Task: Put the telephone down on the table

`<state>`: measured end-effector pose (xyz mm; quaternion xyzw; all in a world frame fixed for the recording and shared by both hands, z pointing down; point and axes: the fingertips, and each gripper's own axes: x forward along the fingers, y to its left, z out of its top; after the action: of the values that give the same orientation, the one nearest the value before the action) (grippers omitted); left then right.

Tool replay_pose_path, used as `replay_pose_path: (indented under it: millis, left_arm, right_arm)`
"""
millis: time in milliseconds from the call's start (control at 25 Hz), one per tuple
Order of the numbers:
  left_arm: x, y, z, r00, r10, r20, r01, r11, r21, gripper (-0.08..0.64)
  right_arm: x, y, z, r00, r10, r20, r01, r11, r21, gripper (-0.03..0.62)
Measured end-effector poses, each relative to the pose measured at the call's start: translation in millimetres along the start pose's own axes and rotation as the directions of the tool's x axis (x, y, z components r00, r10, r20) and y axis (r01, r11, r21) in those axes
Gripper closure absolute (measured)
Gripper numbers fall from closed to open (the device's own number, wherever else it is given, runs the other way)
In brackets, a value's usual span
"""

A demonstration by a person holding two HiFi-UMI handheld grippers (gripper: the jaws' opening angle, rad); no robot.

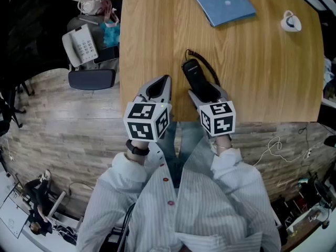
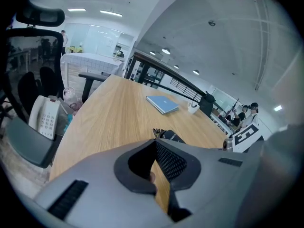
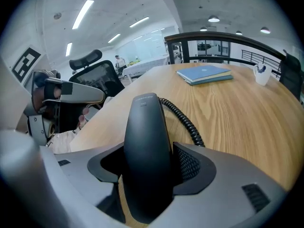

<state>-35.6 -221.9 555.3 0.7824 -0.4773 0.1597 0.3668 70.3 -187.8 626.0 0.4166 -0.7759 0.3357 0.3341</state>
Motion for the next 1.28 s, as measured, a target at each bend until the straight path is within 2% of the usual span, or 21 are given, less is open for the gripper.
replay_pose_path:
  millis: [600, 920, 1160, 1280]
  left_arm:
    - [-13.6, -23.0, 26.7, 0.997, 0.027, 0.070, -0.028, 1.000, 0.004, 0.551]
    - [-21.1, -42.7, 52.3, 0.990, 0.049, 0.129, -0.049, 0.999, -0.002, 0.551]
    - [-19.5, -66.5, 79.6, 0.985, 0.025, 0.168, -0.032, 0.999, 0.037, 0.551]
    - [-20.0, -80.5, 93.3, 0.982, 0.010, 0.188, -0.022, 0.998, 0.061, 0.551]
  right_arm:
    - [-24.0, 3.7, 22.8, 0.995, 0.075, 0.058, -0.074, 0.997, -0.021, 0.302]
    - [-55.6, -2.8, 50.2, 0.982, 0.124, 0.146, -0.125, 0.992, 0.001, 0.302]
    - [-80.6, -10.3, 72.9, 0.966, 0.146, 0.215, -0.154, 0.988, 0.022, 0.305]
    - [-98.3, -16.8, 88.7, 0.951, 0.126, 0.282, -0.137, 0.990, 0.018, 0.358]
